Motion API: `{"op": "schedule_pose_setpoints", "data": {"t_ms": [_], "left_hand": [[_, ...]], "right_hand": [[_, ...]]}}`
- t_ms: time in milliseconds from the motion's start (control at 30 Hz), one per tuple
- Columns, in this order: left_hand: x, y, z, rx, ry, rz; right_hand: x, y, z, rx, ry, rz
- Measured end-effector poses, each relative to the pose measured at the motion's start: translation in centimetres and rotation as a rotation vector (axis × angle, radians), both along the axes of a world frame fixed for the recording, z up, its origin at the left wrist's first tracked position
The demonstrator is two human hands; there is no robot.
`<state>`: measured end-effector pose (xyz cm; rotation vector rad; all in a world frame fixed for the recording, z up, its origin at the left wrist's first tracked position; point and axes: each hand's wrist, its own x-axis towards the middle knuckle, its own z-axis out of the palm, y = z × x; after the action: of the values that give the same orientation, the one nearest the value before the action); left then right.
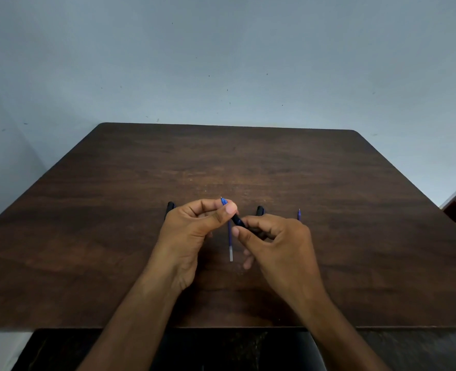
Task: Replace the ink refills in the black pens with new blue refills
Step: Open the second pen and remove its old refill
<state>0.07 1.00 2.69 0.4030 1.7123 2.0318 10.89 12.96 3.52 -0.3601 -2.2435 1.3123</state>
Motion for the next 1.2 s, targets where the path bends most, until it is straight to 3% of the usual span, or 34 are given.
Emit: {"op": "schedule_pose_setpoints", "data": {"t_ms": [100,333,500,700,800,967,1200], "left_hand": [[0.1,0.2,-0.1,-0.014,-0.01,-0.012],[0.3,-0.8,0.1,0.001,0.004,-0.256],[0.9,-0.4,0.4,0.058,0.016,-0.085],[1.1,0.5,0.8,-0.029,0.021,0.061],[1.2,0.6,0.7,-0.029,0.02,0.02],[1.1,-0.6,0.4,0.001,-0.038,-0.241],[0.9,-0.5,0.0,0.055,-0.04,-0.078]], "right_hand": [[0.1,-0.2,0.1,-0.01,0.004,0.009],[0.3,0.1,0.1,0.032,0.009,-0.009],[0.4,-0.1,0.0,0.011,0.011,-0.009],[0.4,-0.4,-0.3,-0.005,-0.017,0.006],[0.3,-0.3,-0.3,-0.006,-0.001,-0.003],[0.3,0.3,-0.3,-0.001,0.018,-0.035],[0.2,0.5,-0.8,-0.006,0.002,-0.032]]}}
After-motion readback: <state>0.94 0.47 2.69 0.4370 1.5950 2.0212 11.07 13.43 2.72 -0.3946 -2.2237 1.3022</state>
